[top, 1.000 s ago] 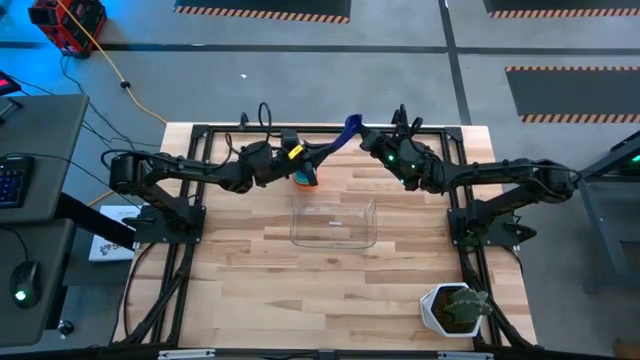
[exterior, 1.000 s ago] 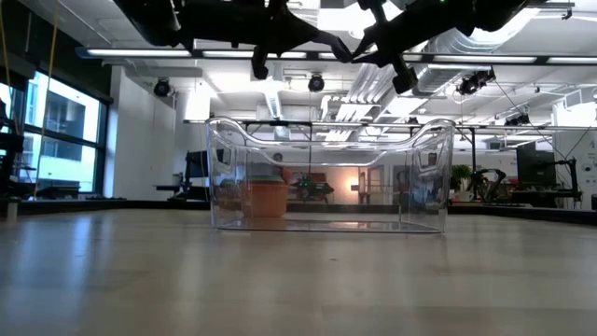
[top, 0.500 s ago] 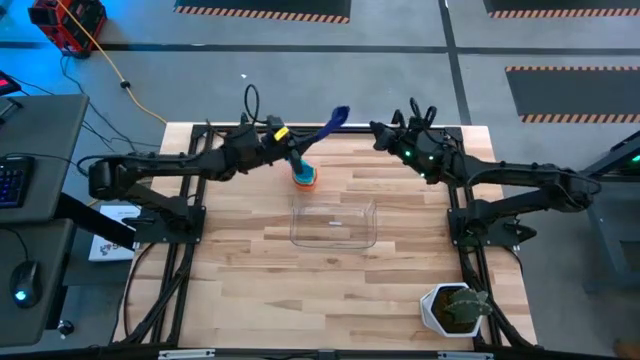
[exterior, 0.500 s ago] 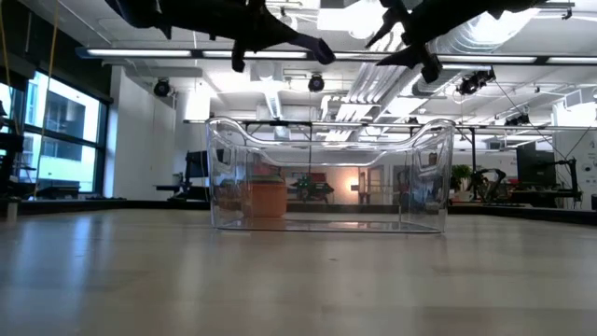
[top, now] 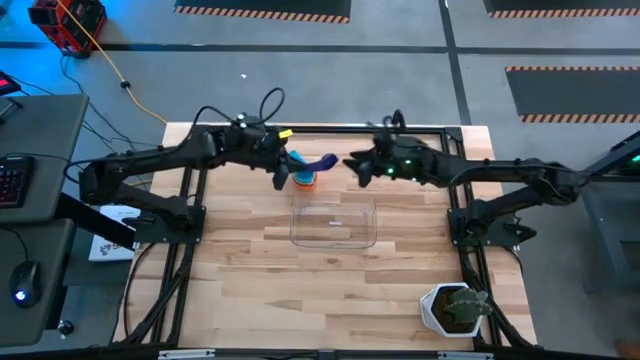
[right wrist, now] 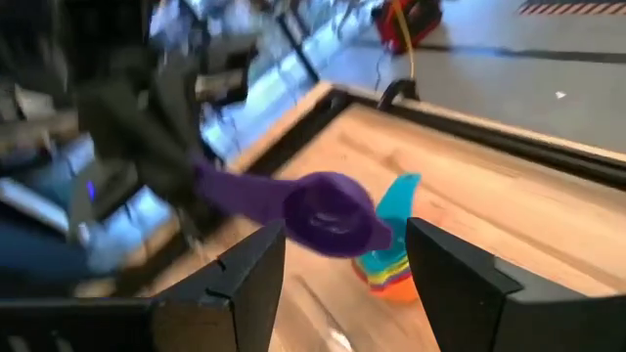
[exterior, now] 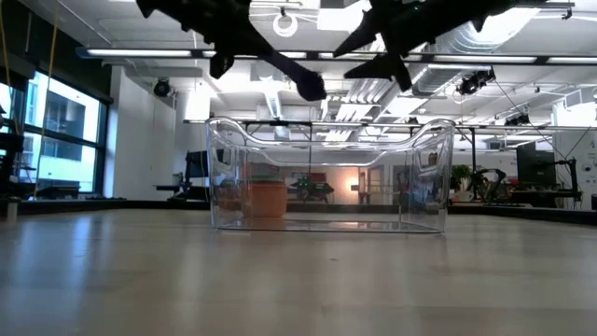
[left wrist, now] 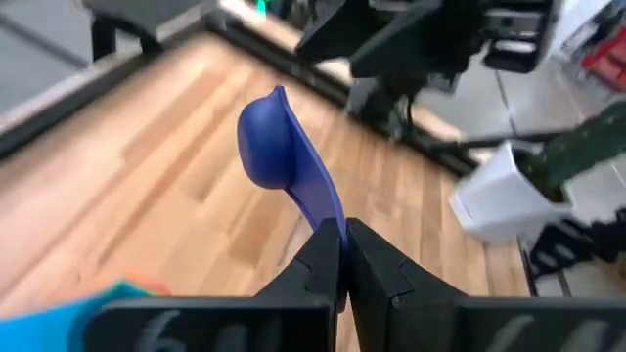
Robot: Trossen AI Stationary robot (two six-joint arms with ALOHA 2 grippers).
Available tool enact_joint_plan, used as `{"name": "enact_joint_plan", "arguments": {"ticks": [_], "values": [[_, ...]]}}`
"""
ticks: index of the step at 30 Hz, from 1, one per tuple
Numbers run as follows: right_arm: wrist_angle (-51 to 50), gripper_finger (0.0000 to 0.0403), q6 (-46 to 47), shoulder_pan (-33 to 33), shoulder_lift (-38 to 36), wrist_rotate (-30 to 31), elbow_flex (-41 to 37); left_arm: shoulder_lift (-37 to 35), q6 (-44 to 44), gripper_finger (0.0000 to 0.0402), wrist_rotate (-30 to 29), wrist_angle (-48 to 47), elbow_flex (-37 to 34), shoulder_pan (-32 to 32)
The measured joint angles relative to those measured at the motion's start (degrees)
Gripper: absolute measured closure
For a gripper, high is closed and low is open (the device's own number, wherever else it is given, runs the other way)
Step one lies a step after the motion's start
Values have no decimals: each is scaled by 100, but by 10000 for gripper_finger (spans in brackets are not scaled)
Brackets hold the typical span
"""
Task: Nest measuring cups in basket
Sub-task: Stack the violet measuring cup on top of the light blue measuring cup
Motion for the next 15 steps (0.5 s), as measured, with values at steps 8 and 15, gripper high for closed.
{"name": "enact_joint_plan", "arguments": {"ticks": [8, 15], "values": [[-2286, 199, -1515, 325, 1300, 166, 1918, -3, 47, 401, 553, -1542, 607, 244], [-2905, 199, -2393, 320, 2293, 257, 2961, -3, 197, 401, 1197, -2103, 692, 562]]}}
